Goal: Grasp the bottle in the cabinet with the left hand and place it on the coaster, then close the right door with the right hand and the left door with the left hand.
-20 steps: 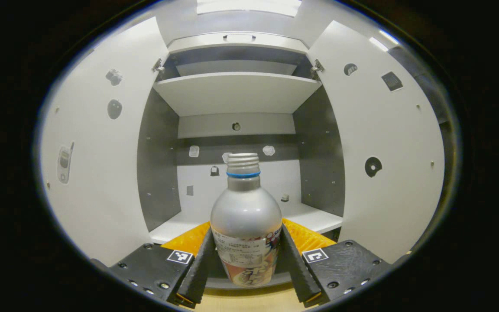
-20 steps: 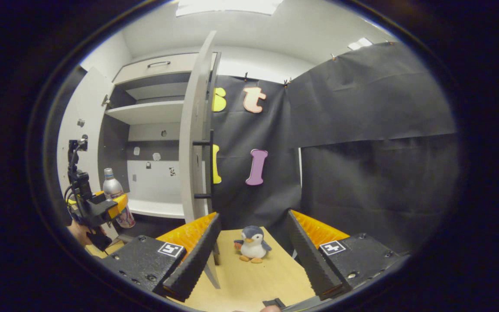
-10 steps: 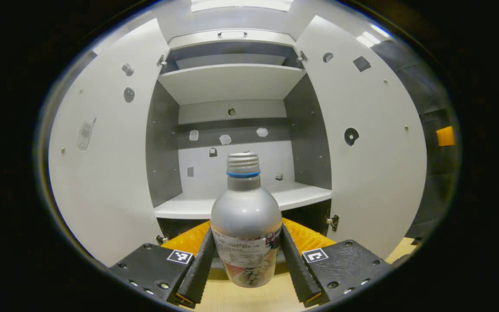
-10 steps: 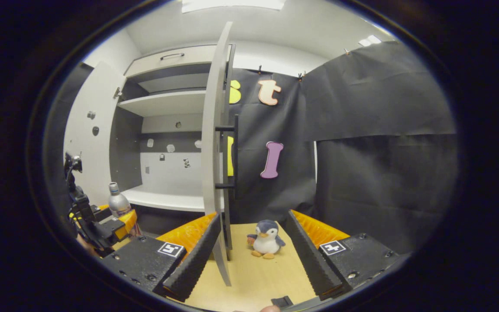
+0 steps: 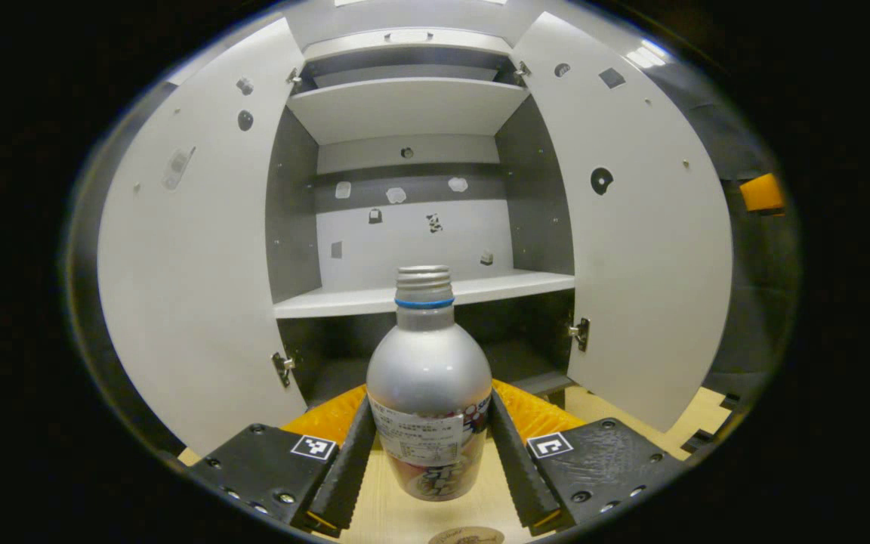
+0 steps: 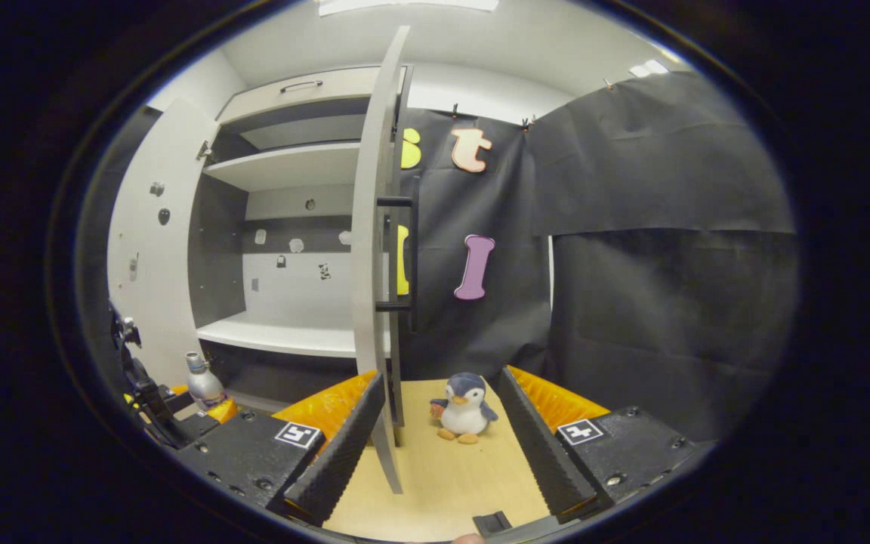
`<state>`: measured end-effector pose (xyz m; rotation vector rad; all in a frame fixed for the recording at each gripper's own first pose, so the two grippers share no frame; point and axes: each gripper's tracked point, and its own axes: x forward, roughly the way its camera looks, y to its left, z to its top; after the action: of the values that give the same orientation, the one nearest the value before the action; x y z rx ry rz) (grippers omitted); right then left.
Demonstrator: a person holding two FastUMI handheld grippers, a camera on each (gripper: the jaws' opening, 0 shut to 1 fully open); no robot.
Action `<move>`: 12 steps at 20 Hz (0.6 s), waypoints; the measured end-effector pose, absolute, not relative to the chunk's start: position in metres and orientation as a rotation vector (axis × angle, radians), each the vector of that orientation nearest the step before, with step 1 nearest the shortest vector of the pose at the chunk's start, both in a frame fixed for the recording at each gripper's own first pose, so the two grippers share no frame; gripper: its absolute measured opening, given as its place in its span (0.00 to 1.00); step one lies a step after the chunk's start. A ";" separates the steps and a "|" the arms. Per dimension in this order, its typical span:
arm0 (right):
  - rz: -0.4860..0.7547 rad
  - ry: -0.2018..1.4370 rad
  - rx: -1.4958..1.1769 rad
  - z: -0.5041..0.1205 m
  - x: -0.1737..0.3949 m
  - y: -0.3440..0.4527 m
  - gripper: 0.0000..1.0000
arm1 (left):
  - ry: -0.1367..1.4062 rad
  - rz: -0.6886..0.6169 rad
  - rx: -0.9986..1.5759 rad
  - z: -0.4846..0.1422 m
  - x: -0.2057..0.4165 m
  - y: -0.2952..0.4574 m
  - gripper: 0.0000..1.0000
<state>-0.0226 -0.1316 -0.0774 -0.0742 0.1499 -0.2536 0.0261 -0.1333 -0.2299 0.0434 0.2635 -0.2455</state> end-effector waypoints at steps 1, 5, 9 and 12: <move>-0.256 0.154 -0.076 -0.079 -0.023 -0.131 0.99 | 0.276 -0.254 0.048 -0.237 0.021 -0.136 0.77; -0.265 0.177 -0.080 -0.087 -0.024 -0.132 0.96 | 0.352 -0.274 0.070 -0.275 0.002 -0.149 0.81; -0.274 0.200 -0.086 -0.095 -0.028 -0.132 0.96 | 0.398 -0.307 0.102 -0.301 -0.013 -0.156 0.77; -0.288 0.219 -0.082 -0.098 -0.030 -0.135 0.99 | 0.413 -0.327 0.146 -0.317 -0.021 -0.158 0.77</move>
<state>-0.0299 -0.1345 -0.0983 -0.0815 0.2192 -0.2878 -0.0208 -0.1582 -0.3168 0.1464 0.4133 -0.3271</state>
